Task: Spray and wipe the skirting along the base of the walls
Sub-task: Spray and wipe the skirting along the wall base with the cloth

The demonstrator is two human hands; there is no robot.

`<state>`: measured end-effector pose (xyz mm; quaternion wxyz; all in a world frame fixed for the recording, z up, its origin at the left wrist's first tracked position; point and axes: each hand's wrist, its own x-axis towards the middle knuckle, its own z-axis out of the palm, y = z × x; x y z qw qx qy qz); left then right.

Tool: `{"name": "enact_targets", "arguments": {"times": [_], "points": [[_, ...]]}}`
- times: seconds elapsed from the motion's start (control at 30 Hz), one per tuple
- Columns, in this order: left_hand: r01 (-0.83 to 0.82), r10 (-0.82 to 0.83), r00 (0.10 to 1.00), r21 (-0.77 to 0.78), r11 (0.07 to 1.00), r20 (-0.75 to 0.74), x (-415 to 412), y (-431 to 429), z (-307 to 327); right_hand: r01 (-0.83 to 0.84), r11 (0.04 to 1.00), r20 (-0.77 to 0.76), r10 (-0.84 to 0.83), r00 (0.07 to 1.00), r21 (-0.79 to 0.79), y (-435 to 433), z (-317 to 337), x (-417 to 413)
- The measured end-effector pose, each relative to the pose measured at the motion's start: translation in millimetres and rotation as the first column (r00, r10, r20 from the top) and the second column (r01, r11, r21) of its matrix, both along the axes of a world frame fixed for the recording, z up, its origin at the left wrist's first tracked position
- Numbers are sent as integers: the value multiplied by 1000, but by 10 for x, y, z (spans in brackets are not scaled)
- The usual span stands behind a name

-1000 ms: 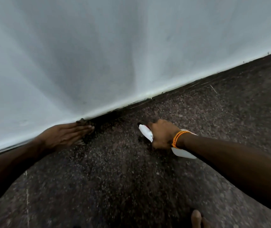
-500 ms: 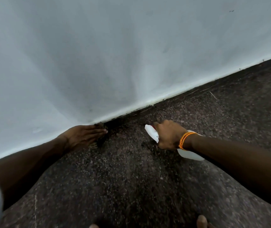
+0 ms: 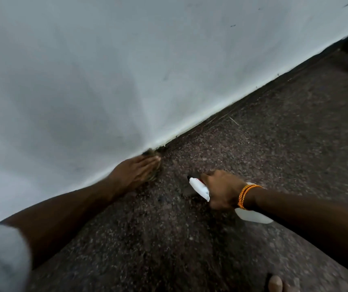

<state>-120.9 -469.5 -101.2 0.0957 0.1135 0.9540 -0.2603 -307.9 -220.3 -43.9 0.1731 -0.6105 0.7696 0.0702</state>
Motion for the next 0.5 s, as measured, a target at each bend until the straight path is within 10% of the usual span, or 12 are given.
{"name": "enact_targets", "arguments": {"times": [0.2, 0.5], "points": [[57, -58, 986, -5, 998, -158, 922, -194, -121, 4, 1000, 41, -5, 999, 25, -241, -20, -50], [153, -134, 954, 52, 987, -269, -305, -47, -36, 54, 993, 75, -47, 996, -103, -378, 88, 115]]}}
